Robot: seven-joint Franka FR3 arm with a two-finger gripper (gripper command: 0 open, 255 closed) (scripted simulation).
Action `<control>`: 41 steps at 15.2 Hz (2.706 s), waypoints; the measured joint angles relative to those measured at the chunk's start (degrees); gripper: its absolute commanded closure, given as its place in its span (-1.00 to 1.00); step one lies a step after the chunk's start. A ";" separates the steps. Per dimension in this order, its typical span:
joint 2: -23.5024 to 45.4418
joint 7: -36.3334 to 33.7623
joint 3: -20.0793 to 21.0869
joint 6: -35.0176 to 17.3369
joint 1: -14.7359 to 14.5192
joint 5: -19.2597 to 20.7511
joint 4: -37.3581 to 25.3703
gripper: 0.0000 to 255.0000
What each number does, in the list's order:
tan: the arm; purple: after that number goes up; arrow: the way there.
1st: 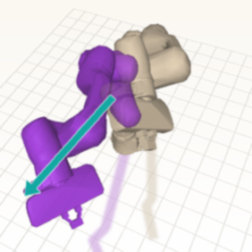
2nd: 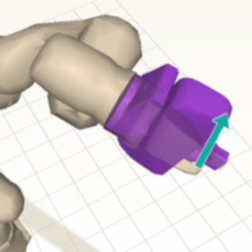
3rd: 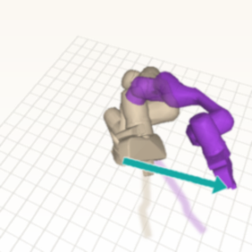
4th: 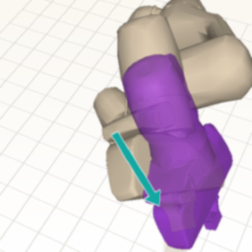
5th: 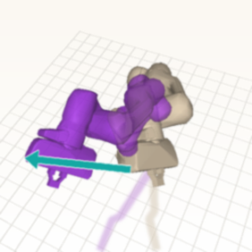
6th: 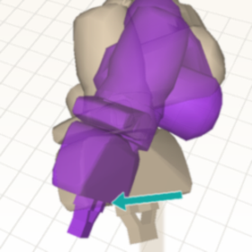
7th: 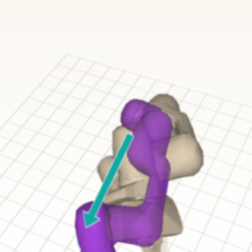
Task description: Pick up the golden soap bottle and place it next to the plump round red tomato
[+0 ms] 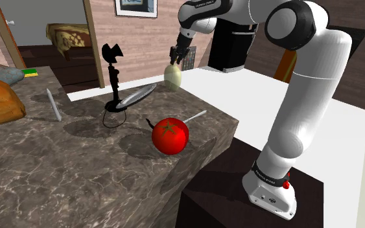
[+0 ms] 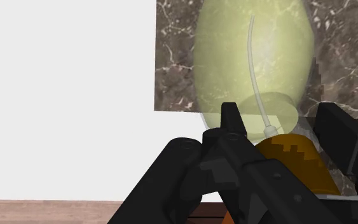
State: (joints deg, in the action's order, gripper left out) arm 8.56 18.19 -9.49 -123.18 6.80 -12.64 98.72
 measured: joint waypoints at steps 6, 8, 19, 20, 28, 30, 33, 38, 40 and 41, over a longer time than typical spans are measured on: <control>-0.20 -0.90 -0.04 3.60 -0.04 0.49 -3.41 1.00; -0.36 -1.04 -0.13 5.12 0.07 0.62 -4.76 1.00; 0.57 -2.36 -0.36 13.77 0.43 1.03 -14.42 1.00; 0.86 -2.50 -0.38 14.69 0.47 1.04 -15.63 1.00; 3.06 -3.34 -0.54 21.61 0.99 0.83 -24.77 1.00; 3.77 -3.73 -0.54 23.54 1.07 0.78 -27.44 1.00; 5.10 -4.00 -0.62 26.50 1.44 0.53 -31.71 1.00; 4.01 -4.86 -0.58 29.67 1.19 0.85 -33.87 1.00; -1.03 -5.48 -0.36 28.58 0.22 1.97 -27.97 1.00; -2.86 -5.92 -0.23 29.07 -0.10 2.39 -26.74 1.00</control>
State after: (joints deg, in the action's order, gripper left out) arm 5.70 12.27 -9.72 -94.11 6.70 -10.24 71.98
